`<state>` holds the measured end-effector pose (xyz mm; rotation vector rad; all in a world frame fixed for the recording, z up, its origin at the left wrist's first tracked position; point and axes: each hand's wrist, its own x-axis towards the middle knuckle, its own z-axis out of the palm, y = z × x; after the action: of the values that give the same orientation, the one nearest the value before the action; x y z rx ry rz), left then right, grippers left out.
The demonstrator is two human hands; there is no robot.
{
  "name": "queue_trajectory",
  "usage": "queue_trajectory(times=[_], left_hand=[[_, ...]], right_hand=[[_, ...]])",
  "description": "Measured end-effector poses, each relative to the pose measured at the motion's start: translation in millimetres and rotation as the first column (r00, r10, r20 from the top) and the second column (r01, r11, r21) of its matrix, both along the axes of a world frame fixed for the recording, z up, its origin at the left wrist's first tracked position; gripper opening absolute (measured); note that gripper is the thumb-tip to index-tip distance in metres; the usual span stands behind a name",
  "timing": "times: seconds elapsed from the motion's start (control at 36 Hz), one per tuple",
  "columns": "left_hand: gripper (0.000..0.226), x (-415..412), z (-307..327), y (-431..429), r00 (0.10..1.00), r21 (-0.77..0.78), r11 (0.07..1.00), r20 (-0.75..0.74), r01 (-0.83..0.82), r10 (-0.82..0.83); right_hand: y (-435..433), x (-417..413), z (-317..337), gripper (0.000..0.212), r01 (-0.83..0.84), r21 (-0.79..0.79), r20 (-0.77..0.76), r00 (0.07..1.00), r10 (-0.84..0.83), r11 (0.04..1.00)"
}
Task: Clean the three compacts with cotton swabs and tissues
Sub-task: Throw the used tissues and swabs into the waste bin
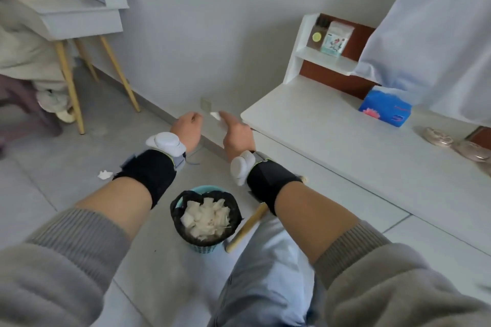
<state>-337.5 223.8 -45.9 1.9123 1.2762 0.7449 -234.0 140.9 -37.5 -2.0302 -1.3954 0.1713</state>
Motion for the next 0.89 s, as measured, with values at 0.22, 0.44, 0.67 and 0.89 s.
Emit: queue_trajectory(times=[0.22, 0.44, 0.67, 0.89], left_hand=[[0.035, 89.6, 25.2, -49.3, 0.992, 0.159, 0.981, 0.045, 0.111, -0.119], [0.035, 189.8, 48.9, -110.1, 0.944, 0.322, 0.887, -0.105, 0.331, -0.314], [0.038, 283.3, 60.1, -188.8, 0.818, 0.287, 0.767, -0.161, 0.574, -0.552], [0.041, 329.9, 51.3, -221.3, 0.72, 0.214, 0.689, -0.27, 0.692, -0.64]], right_hand=[[-56.2, 89.1, 38.2, 0.06, 0.212, 0.439, -0.053, 0.976, -0.211, 0.873], [-168.6, 212.4, 58.3, 0.061, 0.634, 0.342, -0.172, 0.768, -0.617, 0.694], [-315.3, 300.7, 60.8, 0.062, 0.852, 0.239, -0.153, 0.507, -0.848, 0.466], [-374.8, 344.6, 34.6, 0.039, 0.794, -0.294, 0.105, 0.58, -0.808, 0.532]])
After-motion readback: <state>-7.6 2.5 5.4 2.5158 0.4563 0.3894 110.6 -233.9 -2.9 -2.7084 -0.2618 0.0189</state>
